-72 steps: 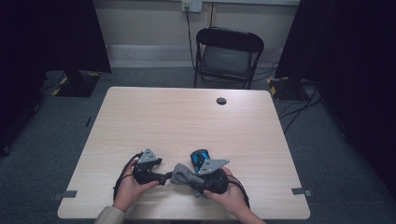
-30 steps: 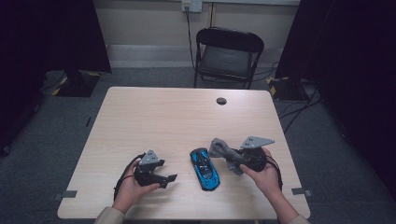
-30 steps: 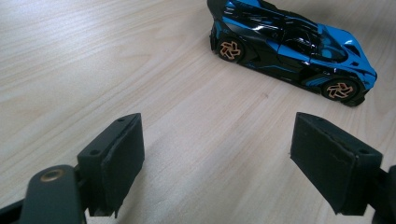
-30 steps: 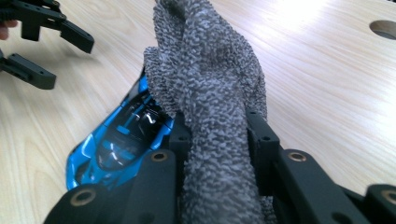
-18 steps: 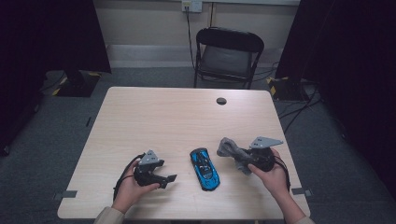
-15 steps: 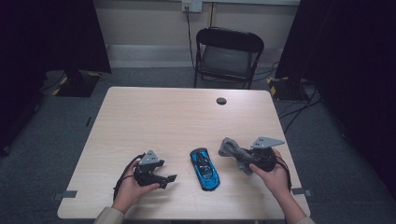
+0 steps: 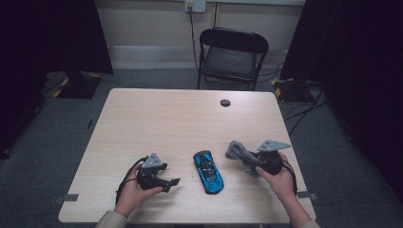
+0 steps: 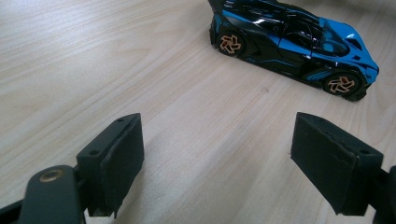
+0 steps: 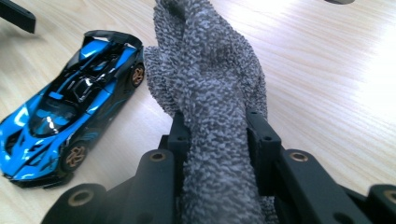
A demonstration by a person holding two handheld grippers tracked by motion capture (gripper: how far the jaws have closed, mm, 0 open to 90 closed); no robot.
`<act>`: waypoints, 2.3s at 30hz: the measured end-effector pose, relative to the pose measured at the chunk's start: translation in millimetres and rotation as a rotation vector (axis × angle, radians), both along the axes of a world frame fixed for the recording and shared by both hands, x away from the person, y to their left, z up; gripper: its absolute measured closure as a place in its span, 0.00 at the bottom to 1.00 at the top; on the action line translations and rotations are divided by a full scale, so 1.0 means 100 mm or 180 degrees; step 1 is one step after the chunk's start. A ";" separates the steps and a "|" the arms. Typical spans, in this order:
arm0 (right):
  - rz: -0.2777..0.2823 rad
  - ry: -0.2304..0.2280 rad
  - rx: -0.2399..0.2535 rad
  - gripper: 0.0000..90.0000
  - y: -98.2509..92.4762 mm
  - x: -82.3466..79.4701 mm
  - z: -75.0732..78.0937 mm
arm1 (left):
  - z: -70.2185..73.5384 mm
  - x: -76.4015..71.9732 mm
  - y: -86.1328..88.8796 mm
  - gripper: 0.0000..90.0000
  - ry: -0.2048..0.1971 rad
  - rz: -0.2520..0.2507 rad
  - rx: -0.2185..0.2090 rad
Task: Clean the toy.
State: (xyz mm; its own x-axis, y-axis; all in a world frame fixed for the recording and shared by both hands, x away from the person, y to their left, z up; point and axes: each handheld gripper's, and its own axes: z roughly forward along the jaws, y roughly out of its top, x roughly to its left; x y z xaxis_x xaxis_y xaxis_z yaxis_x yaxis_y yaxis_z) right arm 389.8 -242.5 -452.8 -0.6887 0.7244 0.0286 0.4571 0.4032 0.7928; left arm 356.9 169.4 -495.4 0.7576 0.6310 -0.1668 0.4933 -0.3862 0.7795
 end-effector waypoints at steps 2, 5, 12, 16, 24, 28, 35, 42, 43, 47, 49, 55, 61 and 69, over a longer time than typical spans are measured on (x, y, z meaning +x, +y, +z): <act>-0.0009 -0.0003 0.0006 0.76 -0.01 0.00 -0.01 | 0.00 0.00 0.00 0.19 -0.0005 0.0007 0.0006; -0.0024 -0.0006 -0.0033 0.75 -0.01 0.01 -0.03 | -0.01 0.00 0.00 0.19 0.0003 0.0012 -0.0007; -0.0037 0.0006 -0.0064 0.75 -0.02 0.01 -0.07 | -0.01 0.00 0.00 0.19 0.0004 0.0011 0.0000; -0.0038 0.0015 -0.0078 0.75 -0.01 0.02 -0.10 | -0.01 0.00 -0.01 0.19 0.0005 0.0009 -0.0002; -0.0050 0.0041 -0.0083 0.74 0.00 0.03 -0.15 | -0.01 0.00 -0.01 0.19 0.0007 0.0003 0.0001; -0.0060 0.0056 -0.0084 0.74 -0.01 0.04 -0.17 | -0.01 0.00 -0.01 0.19 0.0015 -0.0003 -0.0003; -0.0053 0.0068 -0.0096 0.73 0.01 0.04 -0.20 | -0.02 0.01 -0.01 0.19 0.0017 -0.0028 0.0018; -0.0056 0.0073 -0.0125 0.72 0.03 0.05 -0.24 | -0.02 0.01 -0.02 0.19 0.0024 -0.0007 -0.0013; -0.0054 0.0072 -0.0126 0.71 0.03 0.05 -0.24 | -0.02 0.01 -0.02 0.19 0.0017 -0.0009 -0.0013; -0.0053 0.0067 -0.0138 0.70 0.04 0.05 -0.25 | -0.02 0.01 -0.01 0.19 0.0019 -0.0016 -0.0008; -0.0052 0.0068 -0.0149 0.68 0.04 0.05 -0.25 | -0.02 0.01 -0.02 0.19 0.0022 -0.0018 -0.0011; -0.0066 0.0083 -0.0149 0.61 0.06 0.05 -0.27 | -0.02 0.01 -0.02 0.19 0.0021 -0.0017 -0.0008; -0.0074 0.0090 -0.0159 0.58 0.06 0.05 -0.28 | -0.01 0.01 -0.02 0.19 0.0014 -0.0010 -0.0007; -0.0081 0.0093 -0.0160 0.50 0.07 0.05 -0.30 | -0.01 0.01 -0.02 0.19 0.0018 -0.0011 -0.0012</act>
State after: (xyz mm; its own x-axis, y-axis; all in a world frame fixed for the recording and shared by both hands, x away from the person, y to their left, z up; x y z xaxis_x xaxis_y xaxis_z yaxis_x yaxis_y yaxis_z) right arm 395.0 -235.2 -482.5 -0.6694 0.7428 0.0115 0.4904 0.4302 0.7579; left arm 357.9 167.4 -496.6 0.7588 0.6278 -0.1736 0.4965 -0.3849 0.7781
